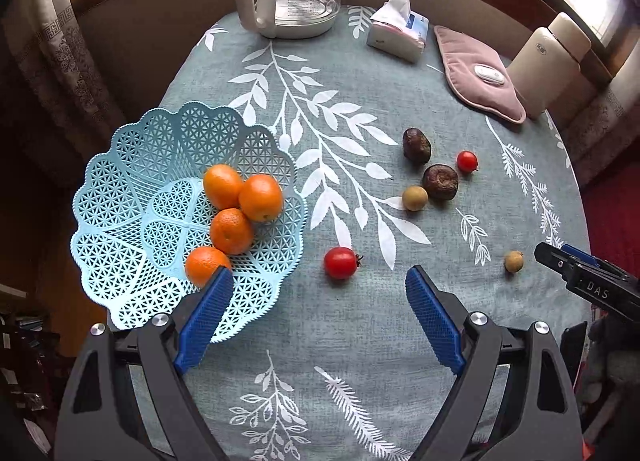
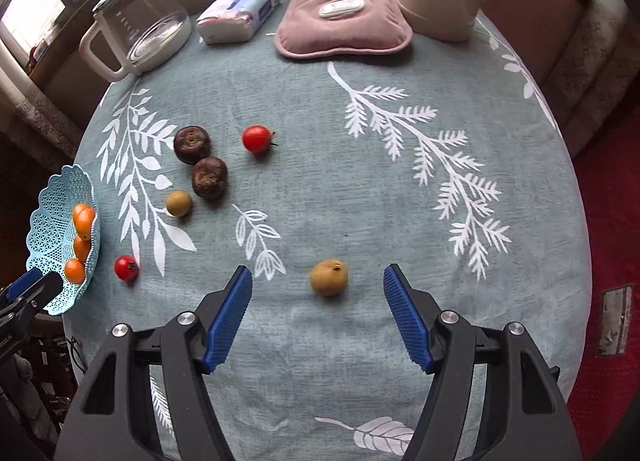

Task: Organize fruits
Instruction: 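Close the right gripper on the tan pear-like fruit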

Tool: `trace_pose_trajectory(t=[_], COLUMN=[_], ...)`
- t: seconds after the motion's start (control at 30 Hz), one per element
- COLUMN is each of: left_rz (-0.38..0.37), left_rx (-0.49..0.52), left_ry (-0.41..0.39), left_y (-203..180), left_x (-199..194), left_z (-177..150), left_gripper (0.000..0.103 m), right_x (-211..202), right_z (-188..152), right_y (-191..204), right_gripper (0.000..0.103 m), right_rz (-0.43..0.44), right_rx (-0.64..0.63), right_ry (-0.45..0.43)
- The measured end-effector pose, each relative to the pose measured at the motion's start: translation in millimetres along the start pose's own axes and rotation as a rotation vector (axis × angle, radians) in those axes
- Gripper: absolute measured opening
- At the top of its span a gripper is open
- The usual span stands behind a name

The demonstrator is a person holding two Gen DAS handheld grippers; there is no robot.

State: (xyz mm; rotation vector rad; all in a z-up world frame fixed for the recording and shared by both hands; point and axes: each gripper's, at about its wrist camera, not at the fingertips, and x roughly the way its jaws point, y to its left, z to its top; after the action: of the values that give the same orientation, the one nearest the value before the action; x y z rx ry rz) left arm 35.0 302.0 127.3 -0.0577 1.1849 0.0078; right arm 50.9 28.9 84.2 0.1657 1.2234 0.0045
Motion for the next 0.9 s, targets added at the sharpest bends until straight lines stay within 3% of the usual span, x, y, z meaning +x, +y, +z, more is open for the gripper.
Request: trace_pose_trajectory(t=[0.33,0.9], left_rz=[0.014,0.087], left_rx=[-0.005,-0.134], left_ry=[0.045,0.089], left_y=[-25,-2], left_x=[21,32], left_z=[-13,-36], left_gripper=[0.089,0.089], right_x=[19,59], right_z=[-11,1], right_y=[-48,-11], right_gripper=[0.068,0.066], right_rz=[-0.015,0.04], right_rx=[0.031,-0.167], right_ry=[0.059,0.13])
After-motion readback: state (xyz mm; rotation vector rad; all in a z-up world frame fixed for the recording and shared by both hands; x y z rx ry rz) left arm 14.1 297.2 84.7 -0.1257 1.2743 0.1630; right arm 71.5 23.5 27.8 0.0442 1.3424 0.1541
